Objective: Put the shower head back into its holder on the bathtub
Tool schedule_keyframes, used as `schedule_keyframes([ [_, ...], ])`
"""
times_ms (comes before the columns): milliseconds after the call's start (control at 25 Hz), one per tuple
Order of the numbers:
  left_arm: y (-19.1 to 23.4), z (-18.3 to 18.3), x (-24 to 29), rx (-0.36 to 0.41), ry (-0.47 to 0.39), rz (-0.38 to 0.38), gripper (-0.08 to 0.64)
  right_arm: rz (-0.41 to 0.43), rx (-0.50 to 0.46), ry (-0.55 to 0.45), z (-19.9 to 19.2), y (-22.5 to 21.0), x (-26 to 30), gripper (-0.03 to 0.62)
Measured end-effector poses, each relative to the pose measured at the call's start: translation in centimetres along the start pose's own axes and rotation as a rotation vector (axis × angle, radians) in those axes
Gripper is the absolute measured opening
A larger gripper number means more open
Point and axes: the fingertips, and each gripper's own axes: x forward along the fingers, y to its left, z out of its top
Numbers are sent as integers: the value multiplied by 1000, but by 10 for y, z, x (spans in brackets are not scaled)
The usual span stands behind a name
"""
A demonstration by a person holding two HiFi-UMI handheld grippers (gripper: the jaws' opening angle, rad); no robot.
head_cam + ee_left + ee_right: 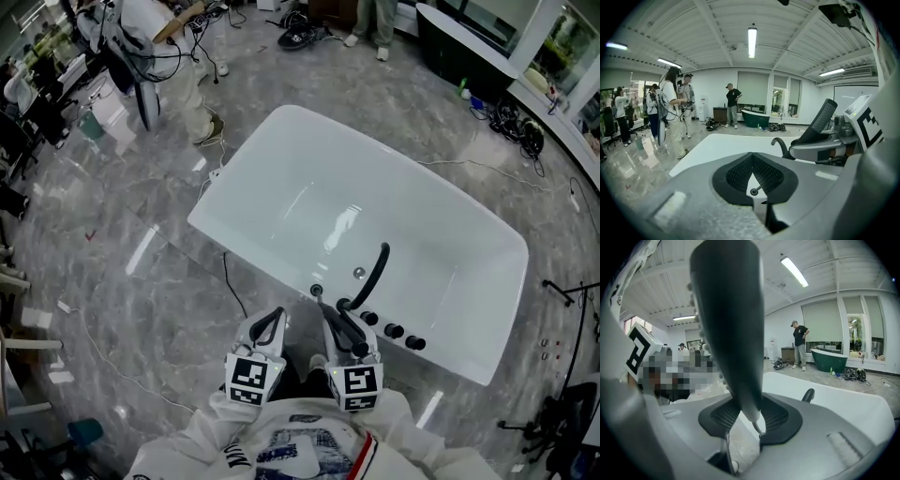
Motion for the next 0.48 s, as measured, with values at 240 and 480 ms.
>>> schedule_keyframes([
  [240,13,-1,12,10,14,-61,2,-58,16,16,1,0,14,138],
  [480,26,5,23,26,11,-119,2,-117,36,26,3,0,25,137],
])
